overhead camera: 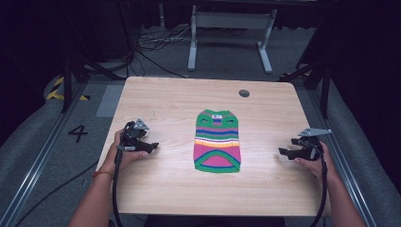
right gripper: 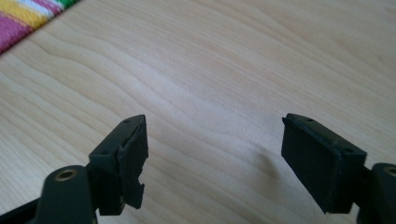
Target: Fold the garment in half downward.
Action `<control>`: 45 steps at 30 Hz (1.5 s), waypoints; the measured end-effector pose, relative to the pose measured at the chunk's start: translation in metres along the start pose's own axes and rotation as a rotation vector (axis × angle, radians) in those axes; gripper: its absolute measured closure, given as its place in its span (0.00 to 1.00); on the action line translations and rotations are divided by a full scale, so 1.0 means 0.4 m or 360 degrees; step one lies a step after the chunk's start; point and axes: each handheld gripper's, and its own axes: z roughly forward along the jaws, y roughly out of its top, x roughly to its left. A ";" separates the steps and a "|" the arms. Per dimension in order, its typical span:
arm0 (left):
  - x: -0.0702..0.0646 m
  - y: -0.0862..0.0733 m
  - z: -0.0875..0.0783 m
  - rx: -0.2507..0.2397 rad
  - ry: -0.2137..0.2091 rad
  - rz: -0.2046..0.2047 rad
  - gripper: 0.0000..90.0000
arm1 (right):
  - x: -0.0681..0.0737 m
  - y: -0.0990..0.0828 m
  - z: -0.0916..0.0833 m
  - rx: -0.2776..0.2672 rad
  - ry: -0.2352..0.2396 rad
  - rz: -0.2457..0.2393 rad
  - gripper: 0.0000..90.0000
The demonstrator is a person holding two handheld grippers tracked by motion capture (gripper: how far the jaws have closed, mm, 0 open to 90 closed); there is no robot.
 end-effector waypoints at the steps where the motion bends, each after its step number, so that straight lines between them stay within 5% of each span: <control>1: 0.004 0.005 0.004 0.0002 -0.0028 -0.0018 0.30 | -0.001 0.007 0.001 -0.0003 -0.0004 -0.0011 0.29; 10: 0.010 0.046 0.007 -0.0090 -0.0149 -0.0035 0.37 | 0.037 0.097 0.023 -0.0047 -0.0025 -0.0118 0.34; 18: 0.005 0.148 0.036 -0.0202 -0.0229 -0.0013 0.35 | 0.087 0.223 0.082 -0.0109 0.0010 -0.0171 0.38; 26: -0.006 0.236 0.088 -0.0212 -0.0268 0.0029 0.36 | 0.122 0.286 0.161 -0.0099 0.0071 -0.0207 0.40; 36: -0.030 0.315 0.165 -0.0193 -0.0234 0.0008 0.41 | 0.148 0.338 0.254 -0.0066 0.0082 -0.0176 0.44; 45: -0.039 0.345 0.233 -0.0152 -0.0227 -0.0096 0.44 | 0.144 0.366 0.312 -0.0096 0.0053 -0.0081 0.53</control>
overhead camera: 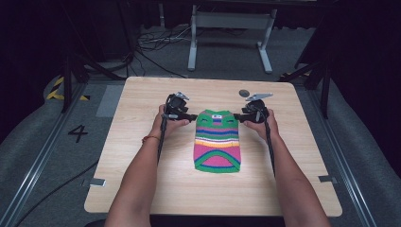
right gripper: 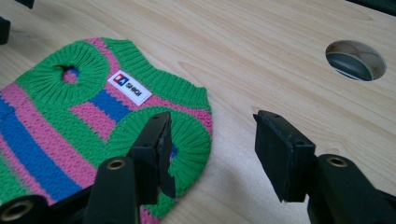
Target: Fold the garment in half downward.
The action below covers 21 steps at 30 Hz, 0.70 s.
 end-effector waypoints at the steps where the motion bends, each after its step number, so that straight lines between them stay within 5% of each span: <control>1: 0.000 0.002 0.007 -0.0008 0.0001 -0.0011 0.44 | -0.002 0.001 0.005 0.0007 -0.0001 0.0007 0.54; 14: -0.032 0.014 0.088 0.0016 0.0037 -0.0003 0.49 | 0.003 -0.007 0.071 0.0081 -0.0017 0.0018 0.61; 17: -0.040 0.011 0.088 0.0011 0.0052 0.0022 0.57 | -0.004 -0.012 0.075 0.0074 0.0032 0.0056 0.68; 21: -0.043 0.010 0.089 0.0012 -0.0035 0.0005 0.81 | -0.003 -0.014 0.075 0.0070 0.0097 0.0066 0.84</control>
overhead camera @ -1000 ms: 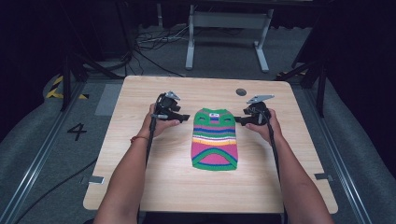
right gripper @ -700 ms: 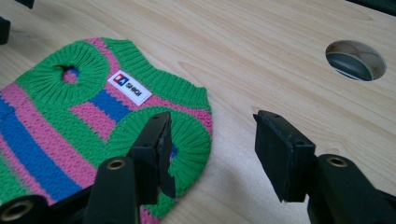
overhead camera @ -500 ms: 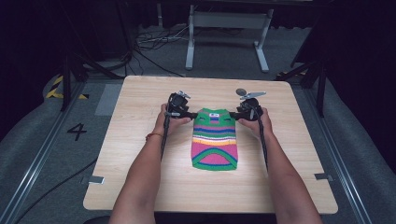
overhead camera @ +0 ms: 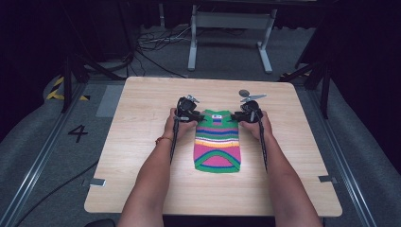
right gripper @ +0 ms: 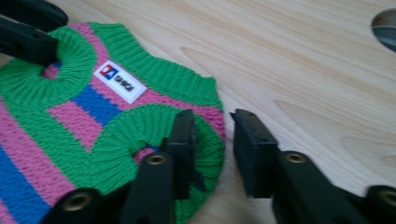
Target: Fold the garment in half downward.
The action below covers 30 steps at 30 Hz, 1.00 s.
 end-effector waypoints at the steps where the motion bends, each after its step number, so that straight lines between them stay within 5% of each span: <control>1: -0.003 0.001 0.000 0.0010 0.0009 0.0018 0.87 | 0.003 0.001 0.000 0.0004 0.0000 -0.0008 0.86; 8: -0.015 0.010 -0.005 0.0049 0.0064 0.0095 0.93 | 0.014 0.001 -0.005 0.0001 0.0009 -0.0020 0.95; 13: -0.023 0.018 -0.034 -0.0047 0.0050 0.0115 0.93 | 0.017 0.011 -0.031 -0.0073 0.0047 -0.0043 0.95; 30: -0.116 -0.014 -0.188 -0.0212 0.0065 0.0535 0.93 | 0.092 0.011 -0.178 -0.0274 0.0158 -0.0299 0.95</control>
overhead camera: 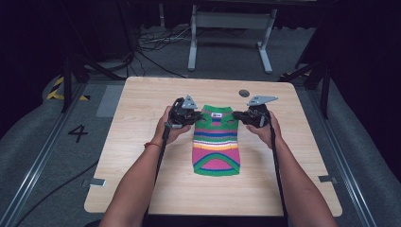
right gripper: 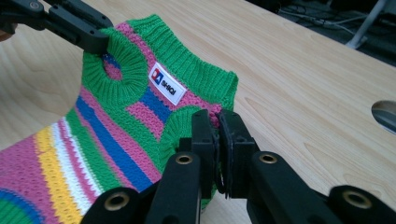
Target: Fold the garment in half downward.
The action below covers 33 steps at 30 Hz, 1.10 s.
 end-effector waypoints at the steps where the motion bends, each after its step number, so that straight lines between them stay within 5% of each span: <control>1: -0.011 0.001 -0.008 0.0015 -0.0002 0.0033 0.93 | 0.008 0.001 -0.010 -0.0022 0.0009 -0.0015 0.95; 9: -0.088 -0.027 -0.065 0.0007 0.0019 0.0253 0.91 | 0.072 -0.007 -0.073 -0.0087 0.0129 -0.0163 0.95; 20: -0.148 -0.080 -0.117 -0.0049 -0.0038 0.0341 0.90 | 0.128 -0.051 -0.132 -0.0115 0.0242 -0.0276 0.94; 33: -0.253 -0.137 -0.124 0.0103 -0.0140 0.0504 0.88 | 0.208 -0.136 -0.168 -0.0009 0.0370 -0.0428 0.93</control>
